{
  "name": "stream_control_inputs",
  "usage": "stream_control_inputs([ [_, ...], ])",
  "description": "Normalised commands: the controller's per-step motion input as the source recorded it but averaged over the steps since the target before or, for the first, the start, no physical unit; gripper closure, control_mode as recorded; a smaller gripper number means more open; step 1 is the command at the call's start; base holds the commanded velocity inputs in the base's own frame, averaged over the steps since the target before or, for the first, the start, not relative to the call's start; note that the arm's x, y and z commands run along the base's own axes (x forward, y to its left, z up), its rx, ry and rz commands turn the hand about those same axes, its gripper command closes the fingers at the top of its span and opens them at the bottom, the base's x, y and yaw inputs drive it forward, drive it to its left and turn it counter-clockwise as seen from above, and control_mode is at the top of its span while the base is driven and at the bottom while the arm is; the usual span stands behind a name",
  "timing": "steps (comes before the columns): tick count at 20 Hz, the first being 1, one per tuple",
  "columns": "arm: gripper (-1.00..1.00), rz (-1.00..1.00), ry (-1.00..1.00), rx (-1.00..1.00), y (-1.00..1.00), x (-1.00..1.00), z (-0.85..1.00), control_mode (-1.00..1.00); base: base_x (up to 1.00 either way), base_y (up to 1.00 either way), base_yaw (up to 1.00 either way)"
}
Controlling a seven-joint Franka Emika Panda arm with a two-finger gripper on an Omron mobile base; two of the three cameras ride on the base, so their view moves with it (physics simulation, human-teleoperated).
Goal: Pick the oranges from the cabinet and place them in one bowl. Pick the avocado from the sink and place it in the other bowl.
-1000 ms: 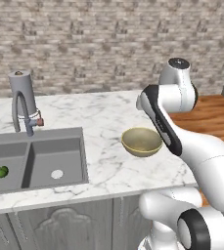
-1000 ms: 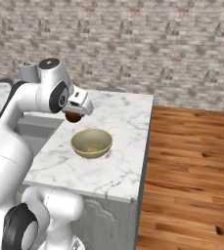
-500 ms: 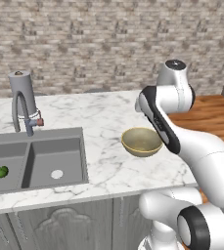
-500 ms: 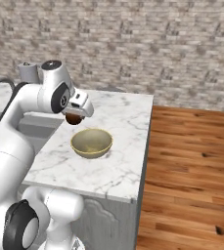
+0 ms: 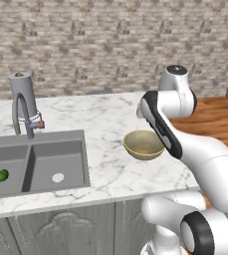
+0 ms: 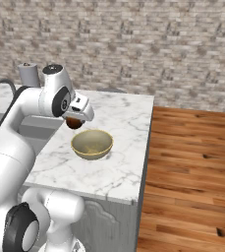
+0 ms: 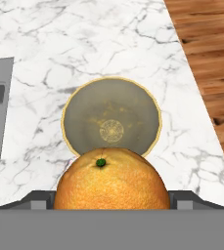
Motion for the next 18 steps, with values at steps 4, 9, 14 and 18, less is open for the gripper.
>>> stream_control_inputs([
  [4,1.00,0.00,0.07,0.00,0.02,0.00,-0.09,-1.00,0.00,0.00,0.00],
  [9,1.00,0.00,0.09,0.00,0.03,0.00,-0.10,-1.00,0.00,0.00,0.00],
  [14,1.00,0.00,0.10,0.00,0.00,0.00,-0.14,-1.00,0.00,0.00,0.00],
  [18,1.00,0.00,0.11,0.00,0.00,0.00,-0.16,-1.00,0.00,0.00,0.00],
])
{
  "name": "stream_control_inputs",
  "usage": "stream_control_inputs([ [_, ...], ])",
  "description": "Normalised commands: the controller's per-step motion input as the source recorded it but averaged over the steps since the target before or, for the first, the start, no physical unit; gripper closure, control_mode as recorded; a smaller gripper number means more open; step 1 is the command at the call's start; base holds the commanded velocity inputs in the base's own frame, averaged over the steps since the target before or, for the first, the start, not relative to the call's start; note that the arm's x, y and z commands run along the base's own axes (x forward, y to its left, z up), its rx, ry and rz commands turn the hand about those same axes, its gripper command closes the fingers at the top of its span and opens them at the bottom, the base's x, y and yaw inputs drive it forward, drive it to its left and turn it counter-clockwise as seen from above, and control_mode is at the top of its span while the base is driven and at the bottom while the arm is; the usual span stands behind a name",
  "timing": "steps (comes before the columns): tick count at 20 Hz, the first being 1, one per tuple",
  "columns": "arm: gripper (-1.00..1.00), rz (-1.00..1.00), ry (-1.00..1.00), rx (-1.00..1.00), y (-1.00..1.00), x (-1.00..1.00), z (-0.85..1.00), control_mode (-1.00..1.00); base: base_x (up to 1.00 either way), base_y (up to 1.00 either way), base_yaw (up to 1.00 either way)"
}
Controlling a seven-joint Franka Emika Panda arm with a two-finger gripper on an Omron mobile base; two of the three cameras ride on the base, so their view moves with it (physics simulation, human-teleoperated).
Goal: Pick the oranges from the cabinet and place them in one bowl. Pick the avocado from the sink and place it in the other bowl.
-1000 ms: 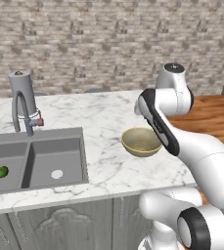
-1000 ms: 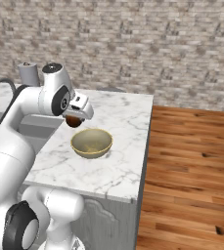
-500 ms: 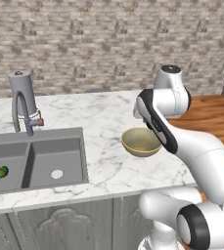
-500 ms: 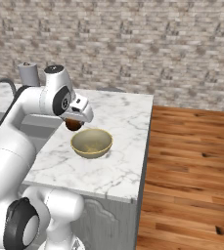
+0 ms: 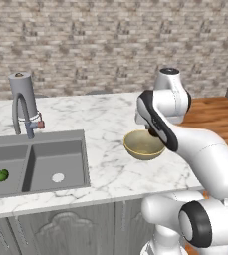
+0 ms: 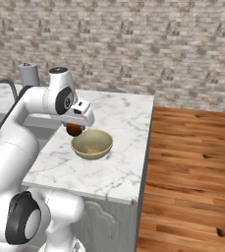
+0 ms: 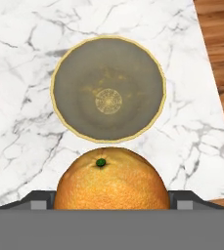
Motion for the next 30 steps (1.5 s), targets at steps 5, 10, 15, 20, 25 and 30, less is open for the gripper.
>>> stream_control_inputs([
  [5,1.00,0.00,0.01,0.00,0.00,0.05,-0.13,-1.00,0.00,0.00,0.00],
  [10,1.00,0.00,0.00,0.00,0.00,0.12,-0.10,-1.00,0.00,0.00,0.00],
  [15,1.00,0.00,0.00,-0.01,0.00,0.15,-0.09,-1.00,0.00,0.00,0.00],
  [20,1.00,0.00,0.00,0.00,0.00,0.19,-0.07,-1.00,0.00,0.00,0.00],
  [25,1.00,0.00,0.00,0.00,-0.02,0.18,-0.07,-1.00,0.00,0.00,0.00],
  [30,1.00,0.00,0.00,0.00,-0.05,0.16,-0.09,-1.00,0.00,0.00,0.00],
])
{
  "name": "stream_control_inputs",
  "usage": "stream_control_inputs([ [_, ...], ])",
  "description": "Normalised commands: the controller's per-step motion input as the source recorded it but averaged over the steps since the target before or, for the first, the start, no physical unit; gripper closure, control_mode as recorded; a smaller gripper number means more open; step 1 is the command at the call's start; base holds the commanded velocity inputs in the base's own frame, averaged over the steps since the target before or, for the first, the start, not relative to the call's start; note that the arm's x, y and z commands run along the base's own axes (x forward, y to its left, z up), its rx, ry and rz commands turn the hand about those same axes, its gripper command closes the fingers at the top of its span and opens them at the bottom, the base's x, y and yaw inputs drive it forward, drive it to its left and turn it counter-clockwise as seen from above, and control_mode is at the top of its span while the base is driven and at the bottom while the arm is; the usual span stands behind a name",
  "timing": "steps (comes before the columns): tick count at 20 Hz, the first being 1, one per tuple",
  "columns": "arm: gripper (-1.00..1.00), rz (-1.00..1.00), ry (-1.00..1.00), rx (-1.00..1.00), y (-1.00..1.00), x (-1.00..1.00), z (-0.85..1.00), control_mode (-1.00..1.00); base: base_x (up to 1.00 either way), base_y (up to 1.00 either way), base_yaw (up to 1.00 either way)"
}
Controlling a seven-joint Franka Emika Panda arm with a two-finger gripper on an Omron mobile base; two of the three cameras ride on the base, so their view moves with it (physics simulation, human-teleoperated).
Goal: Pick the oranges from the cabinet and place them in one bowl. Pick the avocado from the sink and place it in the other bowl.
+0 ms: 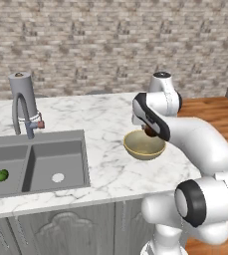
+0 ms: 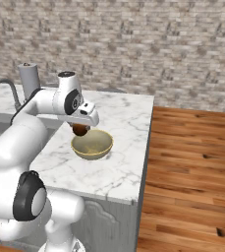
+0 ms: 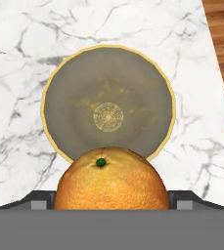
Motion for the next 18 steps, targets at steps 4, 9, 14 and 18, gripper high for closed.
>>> stream_control_inputs([
  [4,1.00,0.00,0.00,0.00,-0.04,0.15,-0.11,-1.00,0.00,0.00,0.00],
  [9,1.00,0.00,0.00,0.00,-0.03,0.12,-0.11,-1.00,0.00,0.00,0.00],
  [14,1.00,0.00,0.00,0.00,-0.01,0.04,-0.09,-1.00,0.00,0.00,0.00],
  [18,1.00,0.00,0.00,0.00,0.00,0.00,-0.06,-1.00,0.00,0.00,0.00],
])
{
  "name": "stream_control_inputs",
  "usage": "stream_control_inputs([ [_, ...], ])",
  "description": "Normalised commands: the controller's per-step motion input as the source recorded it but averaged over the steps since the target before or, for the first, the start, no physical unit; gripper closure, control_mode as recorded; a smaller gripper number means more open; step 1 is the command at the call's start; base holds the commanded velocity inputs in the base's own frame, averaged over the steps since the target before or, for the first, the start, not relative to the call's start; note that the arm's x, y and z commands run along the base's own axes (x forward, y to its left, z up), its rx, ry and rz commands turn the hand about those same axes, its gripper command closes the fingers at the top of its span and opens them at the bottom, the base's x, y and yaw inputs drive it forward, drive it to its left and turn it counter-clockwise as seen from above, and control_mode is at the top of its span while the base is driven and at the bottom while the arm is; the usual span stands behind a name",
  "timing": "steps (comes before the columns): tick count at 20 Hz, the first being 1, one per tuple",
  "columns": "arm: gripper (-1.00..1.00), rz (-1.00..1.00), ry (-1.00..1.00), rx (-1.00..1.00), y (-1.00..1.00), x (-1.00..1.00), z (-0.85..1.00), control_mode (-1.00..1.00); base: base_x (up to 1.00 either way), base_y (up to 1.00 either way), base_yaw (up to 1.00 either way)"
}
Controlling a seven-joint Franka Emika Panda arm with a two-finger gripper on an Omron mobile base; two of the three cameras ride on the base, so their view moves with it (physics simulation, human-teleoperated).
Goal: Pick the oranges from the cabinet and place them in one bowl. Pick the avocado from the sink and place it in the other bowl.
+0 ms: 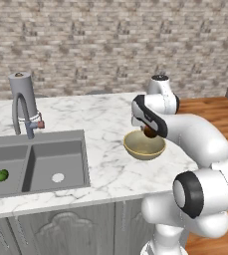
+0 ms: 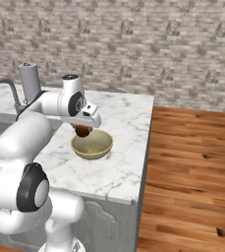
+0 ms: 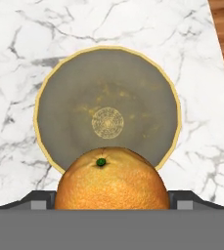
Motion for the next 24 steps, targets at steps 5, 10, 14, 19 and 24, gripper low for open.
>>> stream_control_inputs([
  [5,1.00,0.00,0.01,0.00,0.00,0.00,-0.04,-1.00,0.00,0.00,0.00],
  [10,1.00,0.00,0.02,0.00,0.00,0.00,-0.06,-1.00,0.00,0.00,0.00],
  [14,1.00,0.00,0.00,0.00,0.00,0.00,-0.08,-1.00,0.00,0.00,0.00],
  [19,1.00,0.00,0.00,0.00,-0.01,0.00,-0.13,-1.00,0.00,0.00,0.00],
  [24,1.00,0.00,0.01,0.00,-0.02,0.00,-0.15,-1.00,0.00,0.00,0.00],
])
